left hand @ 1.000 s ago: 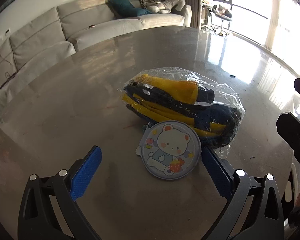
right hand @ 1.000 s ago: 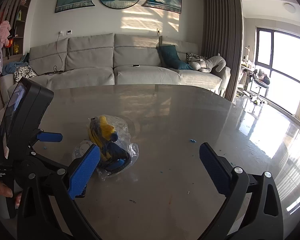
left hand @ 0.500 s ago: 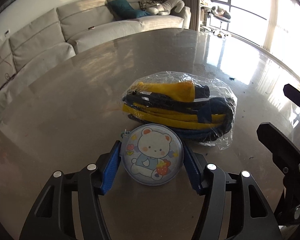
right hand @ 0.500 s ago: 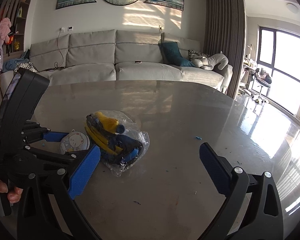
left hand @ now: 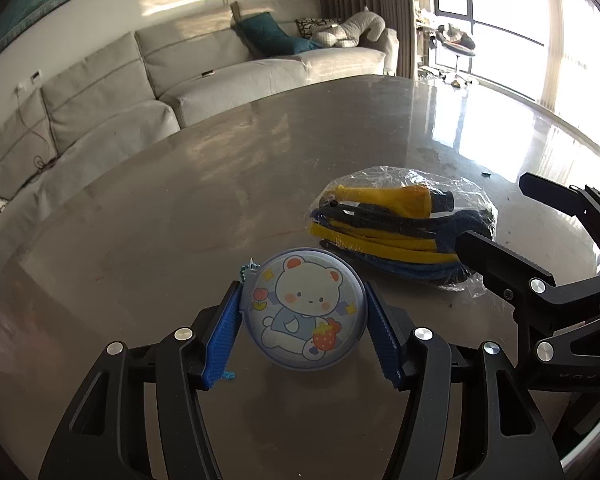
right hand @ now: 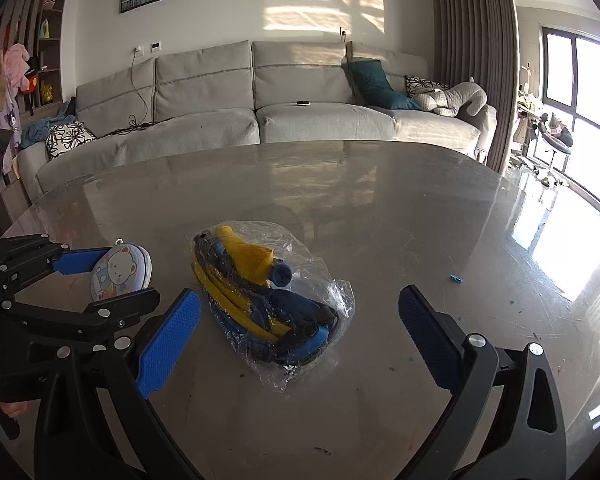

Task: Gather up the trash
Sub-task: 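Grasp the bear-printed lid with the left tool while the right tool grasps the yellow-blue bag, then carry the lid and yellow-blue bag over the bin and release both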

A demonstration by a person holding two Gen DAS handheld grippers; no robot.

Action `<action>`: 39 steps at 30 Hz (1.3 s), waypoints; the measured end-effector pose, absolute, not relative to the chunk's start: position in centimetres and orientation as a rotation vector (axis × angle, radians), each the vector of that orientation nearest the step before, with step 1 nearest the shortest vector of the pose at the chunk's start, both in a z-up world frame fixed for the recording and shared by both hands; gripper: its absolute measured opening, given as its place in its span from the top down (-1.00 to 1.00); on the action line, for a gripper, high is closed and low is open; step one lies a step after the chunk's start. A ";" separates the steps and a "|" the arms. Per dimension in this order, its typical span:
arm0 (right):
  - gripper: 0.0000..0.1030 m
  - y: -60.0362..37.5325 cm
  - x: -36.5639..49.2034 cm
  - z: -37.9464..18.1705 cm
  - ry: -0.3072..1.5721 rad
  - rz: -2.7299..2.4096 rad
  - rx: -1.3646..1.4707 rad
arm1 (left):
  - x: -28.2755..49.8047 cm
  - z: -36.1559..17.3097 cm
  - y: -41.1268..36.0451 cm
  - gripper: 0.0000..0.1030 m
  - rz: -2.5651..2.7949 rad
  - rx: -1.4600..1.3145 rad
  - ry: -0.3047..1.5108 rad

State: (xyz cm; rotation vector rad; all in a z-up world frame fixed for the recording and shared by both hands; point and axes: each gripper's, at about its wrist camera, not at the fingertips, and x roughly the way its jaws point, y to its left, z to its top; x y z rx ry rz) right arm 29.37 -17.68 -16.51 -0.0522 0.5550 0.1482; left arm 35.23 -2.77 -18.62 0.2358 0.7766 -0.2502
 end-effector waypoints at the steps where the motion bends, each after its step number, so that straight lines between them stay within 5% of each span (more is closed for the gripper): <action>1: -0.92 -17.6 29.6 -16.6 0.564 0.158 -0.044 | 35.3 -18.6 -2.7 -0.15 -0.245 0.235 0.775; 7: -0.92 -17.5 31.1 -17.2 0.668 0.184 -0.028 | 35.9 -19.0 -2.5 -0.15 -0.228 0.238 0.783; 8: -0.78 -17.4 31.5 -17.5 0.698 0.184 -0.030 | 35.9 -19.0 -2.5 -0.15 -0.228 0.238 0.781; 9: -0.32 -17.2 31.7 -18.1 0.743 0.177 -0.037 | 36.0 -18.9 -2.5 -0.15 -0.231 0.236 0.781; 12: 0.40 -17.2 31.8 -18.7 0.794 0.205 -0.019 | 35.7 -18.8 -2.8 -0.15 -0.236 0.241 0.773; 15: 0.63 -17.1 31.2 -18.6 0.790 0.222 -0.014 | 35.5 -18.7 -3.1 -0.15 -0.240 0.250 0.766; 39: 0.68 -19.9 19.7 -11.1 0.490 0.107 -0.045 | 30.8 -15.6 -5.4 -0.15 -0.367 0.197 0.670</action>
